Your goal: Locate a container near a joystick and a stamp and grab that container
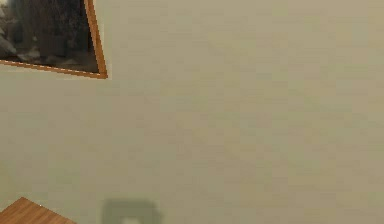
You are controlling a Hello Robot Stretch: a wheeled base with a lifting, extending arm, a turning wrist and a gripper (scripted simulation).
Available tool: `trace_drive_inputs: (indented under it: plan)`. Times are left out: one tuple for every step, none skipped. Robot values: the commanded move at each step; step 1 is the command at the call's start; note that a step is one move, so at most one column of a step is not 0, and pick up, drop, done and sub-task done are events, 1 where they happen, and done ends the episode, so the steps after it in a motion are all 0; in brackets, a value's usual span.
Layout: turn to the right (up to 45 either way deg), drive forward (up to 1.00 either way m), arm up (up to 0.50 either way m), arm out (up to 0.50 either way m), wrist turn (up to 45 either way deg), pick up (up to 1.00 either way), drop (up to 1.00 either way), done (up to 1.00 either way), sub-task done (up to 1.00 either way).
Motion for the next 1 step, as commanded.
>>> trace_drive_inputs:
  plan:
    - [0.0,0.0,0.0,0.0,30.0,0.0,0.0,0.0,0.0]
